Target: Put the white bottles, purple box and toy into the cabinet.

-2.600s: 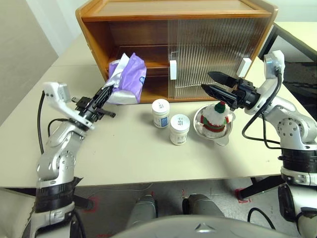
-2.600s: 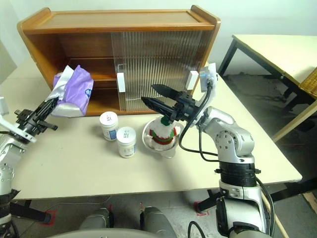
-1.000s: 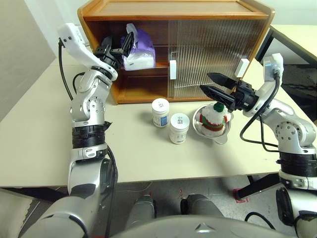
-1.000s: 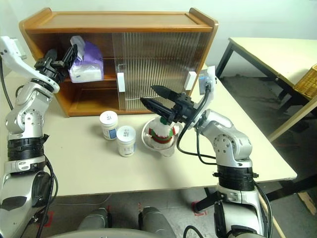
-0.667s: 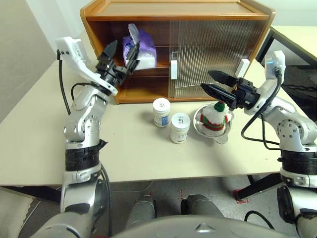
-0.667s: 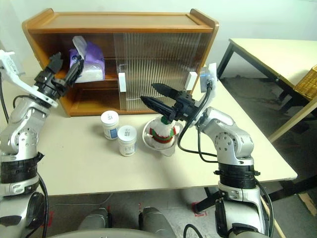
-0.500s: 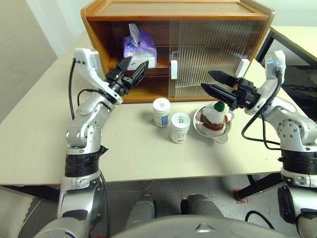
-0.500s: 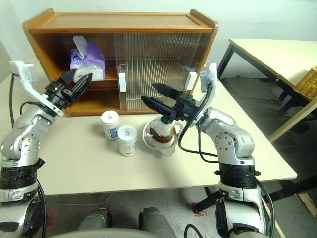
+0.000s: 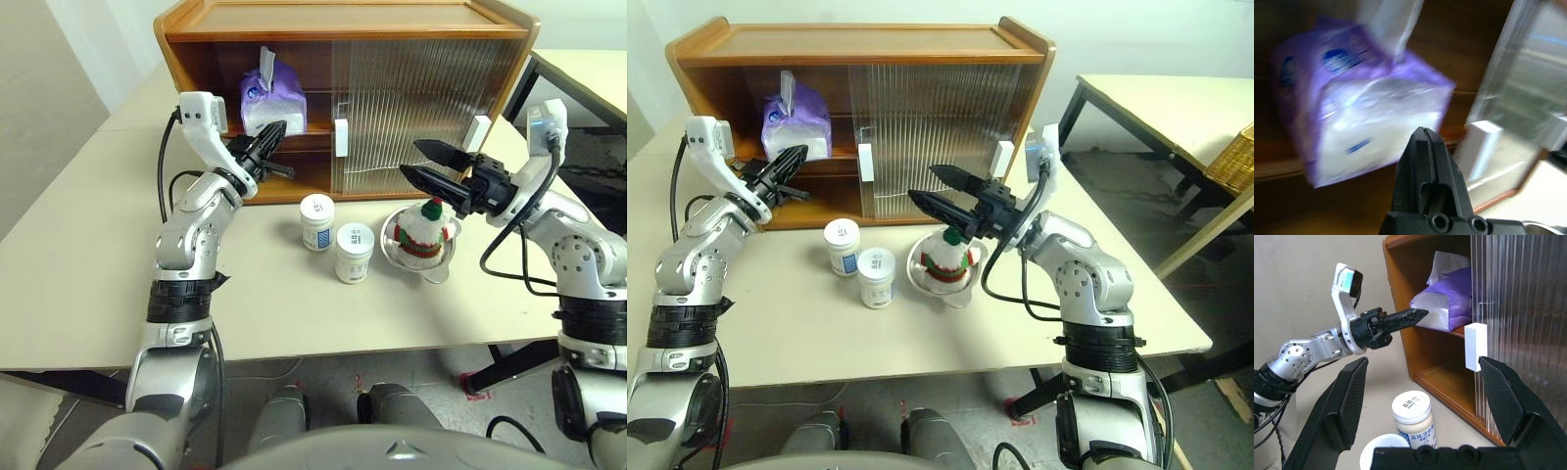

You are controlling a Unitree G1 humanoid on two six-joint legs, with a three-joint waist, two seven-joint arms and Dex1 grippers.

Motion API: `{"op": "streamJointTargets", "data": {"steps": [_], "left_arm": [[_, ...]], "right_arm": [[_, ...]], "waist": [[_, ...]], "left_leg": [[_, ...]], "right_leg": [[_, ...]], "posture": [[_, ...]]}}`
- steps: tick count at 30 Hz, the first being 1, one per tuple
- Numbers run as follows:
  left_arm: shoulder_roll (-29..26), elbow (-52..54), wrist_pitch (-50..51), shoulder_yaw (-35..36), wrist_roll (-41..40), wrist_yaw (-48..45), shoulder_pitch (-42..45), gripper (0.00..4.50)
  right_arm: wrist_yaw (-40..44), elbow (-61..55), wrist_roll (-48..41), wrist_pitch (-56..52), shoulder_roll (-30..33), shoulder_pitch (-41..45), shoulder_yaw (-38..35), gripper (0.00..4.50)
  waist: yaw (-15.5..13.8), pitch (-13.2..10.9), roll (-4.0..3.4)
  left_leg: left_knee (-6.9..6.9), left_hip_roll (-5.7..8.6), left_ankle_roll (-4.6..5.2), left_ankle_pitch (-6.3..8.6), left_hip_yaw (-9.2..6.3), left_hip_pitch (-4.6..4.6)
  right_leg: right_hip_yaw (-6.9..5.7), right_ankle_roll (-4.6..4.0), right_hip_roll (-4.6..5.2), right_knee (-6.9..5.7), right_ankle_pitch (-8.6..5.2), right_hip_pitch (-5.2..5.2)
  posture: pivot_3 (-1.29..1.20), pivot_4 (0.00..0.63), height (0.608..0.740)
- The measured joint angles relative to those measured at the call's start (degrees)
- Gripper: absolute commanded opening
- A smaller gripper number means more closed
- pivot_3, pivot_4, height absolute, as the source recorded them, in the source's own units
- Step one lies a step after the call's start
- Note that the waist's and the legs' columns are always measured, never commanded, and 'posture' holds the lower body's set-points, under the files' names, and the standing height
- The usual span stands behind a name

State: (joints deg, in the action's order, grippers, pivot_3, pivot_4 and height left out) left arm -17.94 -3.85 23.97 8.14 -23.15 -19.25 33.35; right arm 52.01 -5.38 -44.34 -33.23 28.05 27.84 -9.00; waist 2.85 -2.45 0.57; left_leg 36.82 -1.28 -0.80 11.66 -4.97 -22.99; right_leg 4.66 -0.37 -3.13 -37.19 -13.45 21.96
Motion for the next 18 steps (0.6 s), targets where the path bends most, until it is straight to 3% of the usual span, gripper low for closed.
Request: {"op": "streamJointTargets", "data": {"steps": [18], "left_arm": [[2.3, -16.3, -10.9, 0.2, 7.4, 5.5, 7.3, 0.01]], "right_arm": [[-0.9, -0.7, -0.1, 0.0, 0.1, -0.3, -0.4, 4.50]], "waist": [[0.1, 0.0, 0.00]], "left_leg": [[0.00, 0.04, 0.03, 0.01, 0.05, 0.01]], "right_leg": [[0.13, 0.06, -0.01, 0.01, 0.01, 0.01]], "posture": [[-0.16, 0.040, 0.740]]}}
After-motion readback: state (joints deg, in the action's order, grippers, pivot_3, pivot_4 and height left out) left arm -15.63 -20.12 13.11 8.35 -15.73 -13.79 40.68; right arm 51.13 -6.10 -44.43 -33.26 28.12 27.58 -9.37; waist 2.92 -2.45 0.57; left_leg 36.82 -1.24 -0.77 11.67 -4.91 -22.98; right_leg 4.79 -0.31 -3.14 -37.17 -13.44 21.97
